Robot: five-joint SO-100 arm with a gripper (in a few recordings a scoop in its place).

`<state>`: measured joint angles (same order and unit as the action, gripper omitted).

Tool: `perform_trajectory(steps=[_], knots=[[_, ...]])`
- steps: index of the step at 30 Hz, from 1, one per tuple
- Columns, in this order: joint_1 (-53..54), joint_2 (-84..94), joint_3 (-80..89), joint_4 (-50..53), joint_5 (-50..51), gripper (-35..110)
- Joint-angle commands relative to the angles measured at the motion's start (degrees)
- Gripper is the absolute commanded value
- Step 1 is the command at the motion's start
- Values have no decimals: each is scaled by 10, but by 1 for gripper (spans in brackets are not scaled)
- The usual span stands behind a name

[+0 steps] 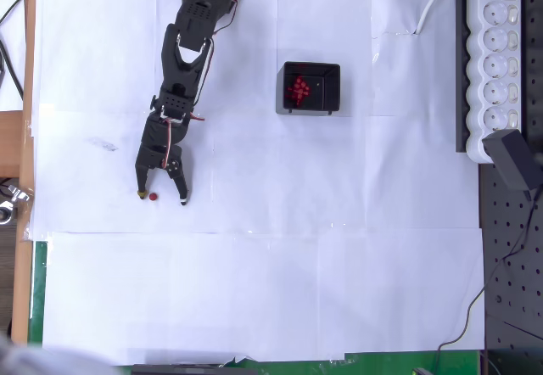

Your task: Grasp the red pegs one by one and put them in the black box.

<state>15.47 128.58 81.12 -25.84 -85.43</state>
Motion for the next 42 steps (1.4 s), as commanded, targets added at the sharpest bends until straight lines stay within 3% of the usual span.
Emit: perform_trajectory(steps=[1,3,12,16,23,28,34,42], knots=[[-4,10,4,12,-15,35],[-4,10,4,14,-18,25],[-2,9,4,28,-5,14],[-2,7,4,32,-4,0],[-4,-18,1,105,-15,0],[-9,-115,5,300,-74,0],[-53,-327,62,677,-188,0],[-243,-555,169,1112,-284,0]])
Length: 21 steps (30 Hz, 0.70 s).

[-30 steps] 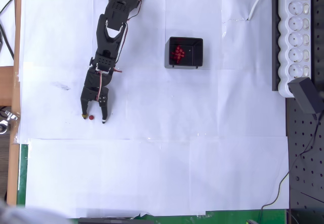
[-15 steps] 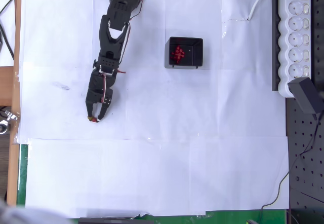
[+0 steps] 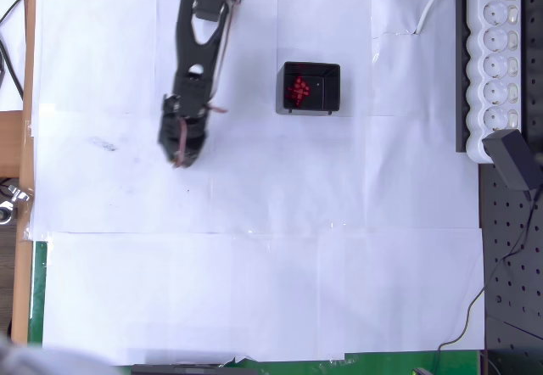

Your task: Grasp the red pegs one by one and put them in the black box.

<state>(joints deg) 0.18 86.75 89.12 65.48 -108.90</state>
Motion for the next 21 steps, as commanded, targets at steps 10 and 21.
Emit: perform_trajectory(steps=[10,21], knots=[[-432,-210,172,337,-263,0],[-452,-137,-83,-1,-284,0]])
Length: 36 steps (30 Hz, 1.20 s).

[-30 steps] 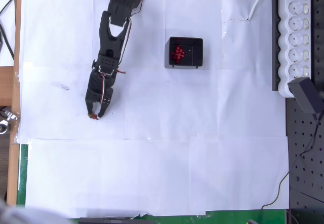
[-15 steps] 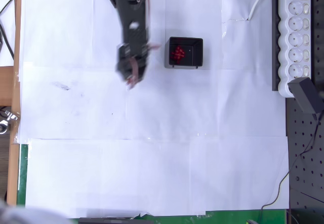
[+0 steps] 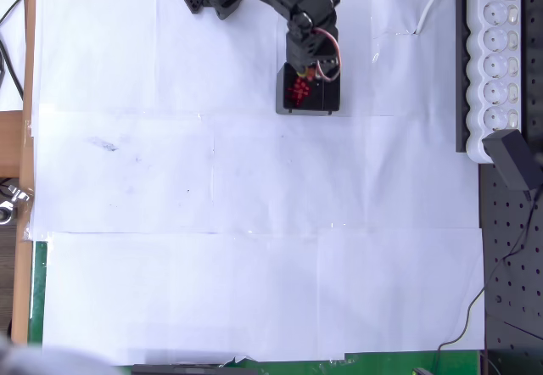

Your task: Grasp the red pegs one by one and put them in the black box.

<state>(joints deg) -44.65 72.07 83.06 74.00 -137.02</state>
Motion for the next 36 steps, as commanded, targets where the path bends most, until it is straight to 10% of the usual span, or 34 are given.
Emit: perform_trajectory(steps=[1,12,23,36], knots=[[-4,13,-41,-109,-1,0],[-11,-9,-91,-144,-4,23],[166,-188,200,125,23,29],[458,-519,-514,-97,323,0]])
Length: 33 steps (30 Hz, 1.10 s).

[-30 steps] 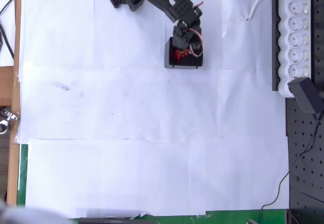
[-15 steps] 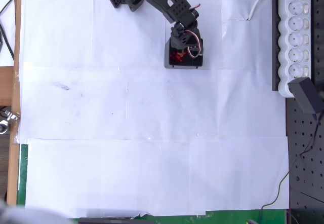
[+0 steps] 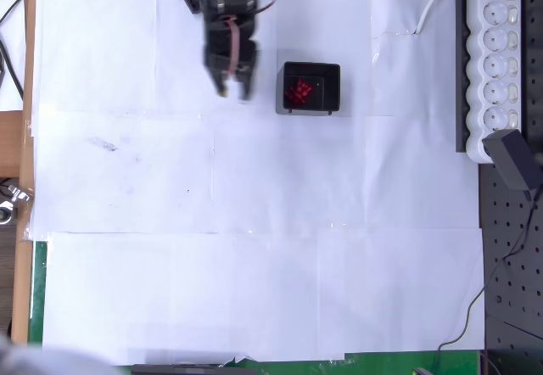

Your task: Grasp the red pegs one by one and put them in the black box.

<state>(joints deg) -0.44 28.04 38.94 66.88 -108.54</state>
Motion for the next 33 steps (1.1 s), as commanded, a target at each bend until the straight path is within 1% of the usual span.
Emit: perform_trajectory(steps=[1,5,8,10,15,18,25,31,33], knots=[[11,-93,-104,-26,39,0],[-16,-151,-192,-15,18,0],[-22,-229,-220,24,7,0],[-24,-241,-219,33,4,0],[-24,-265,-210,15,-4,0],[-26,-308,-258,3,-7,0],[-20,-365,-374,0,39,0],[-20,-389,-375,83,64,0],[-19,-391,-375,87,61,0]])
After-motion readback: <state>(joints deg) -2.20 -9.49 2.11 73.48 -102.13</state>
